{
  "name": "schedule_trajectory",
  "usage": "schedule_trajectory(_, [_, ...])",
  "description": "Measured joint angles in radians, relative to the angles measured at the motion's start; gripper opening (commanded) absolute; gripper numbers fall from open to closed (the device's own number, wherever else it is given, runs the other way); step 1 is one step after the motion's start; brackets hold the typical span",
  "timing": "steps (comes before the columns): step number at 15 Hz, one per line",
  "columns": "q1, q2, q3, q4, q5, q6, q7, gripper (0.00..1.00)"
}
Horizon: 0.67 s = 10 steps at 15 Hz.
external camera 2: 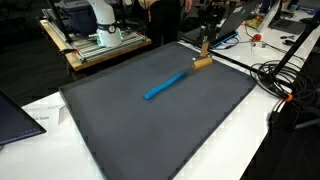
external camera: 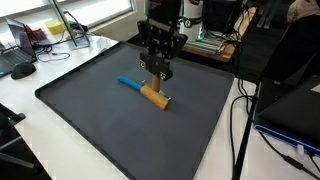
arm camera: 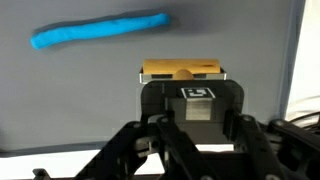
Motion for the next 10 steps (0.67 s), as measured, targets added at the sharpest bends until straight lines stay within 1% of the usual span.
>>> schedule_trajectory(6, [-0.006, 0.017, -0.039, -0.004, -0.015, 0.0, -0.013, 0.22])
schedule_trajectory(10, [-0.036, 0.021, -0.056, -0.002, -0.005, 0.0, -0.074, 0.22])
